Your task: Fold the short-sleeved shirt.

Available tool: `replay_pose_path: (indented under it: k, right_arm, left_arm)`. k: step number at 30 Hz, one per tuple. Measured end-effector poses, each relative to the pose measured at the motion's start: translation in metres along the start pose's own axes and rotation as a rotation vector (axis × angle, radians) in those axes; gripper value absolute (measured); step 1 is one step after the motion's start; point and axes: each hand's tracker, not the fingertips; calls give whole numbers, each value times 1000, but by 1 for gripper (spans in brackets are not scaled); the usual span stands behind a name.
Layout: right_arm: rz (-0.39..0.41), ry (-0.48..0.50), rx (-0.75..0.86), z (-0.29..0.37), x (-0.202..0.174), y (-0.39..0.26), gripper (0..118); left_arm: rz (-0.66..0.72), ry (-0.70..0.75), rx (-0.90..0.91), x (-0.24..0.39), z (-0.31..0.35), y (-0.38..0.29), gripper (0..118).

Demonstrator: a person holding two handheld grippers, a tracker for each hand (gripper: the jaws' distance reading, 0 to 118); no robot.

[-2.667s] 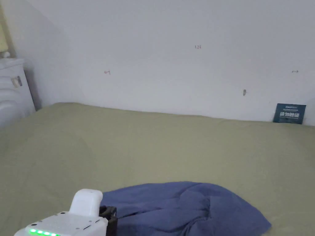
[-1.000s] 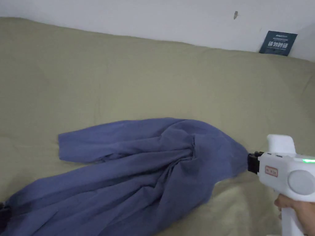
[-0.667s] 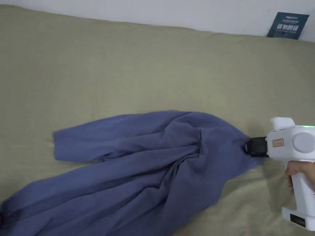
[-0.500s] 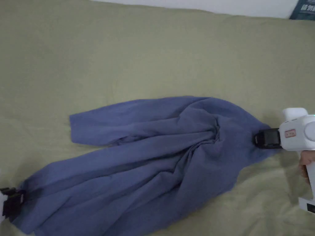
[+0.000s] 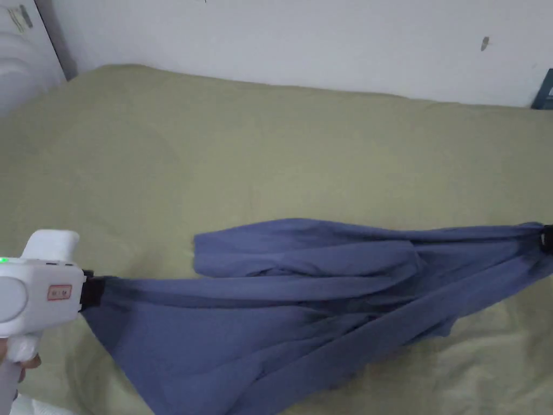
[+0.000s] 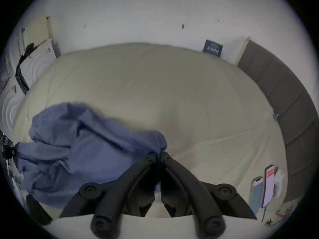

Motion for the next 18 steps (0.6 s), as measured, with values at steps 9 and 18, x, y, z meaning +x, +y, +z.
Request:
replay_pose_path:
  k: [9, 18]
  right_arm:
    - [-38, -77, 232, 136, 47, 49, 3]
    - [-116, -184, 357, 213, 87, 92, 3]
  left_arm:
    - [-129, 115, 297, 24, 105, 99, 1]
    - [-171, 185, 436, 78, 155, 191, 1]
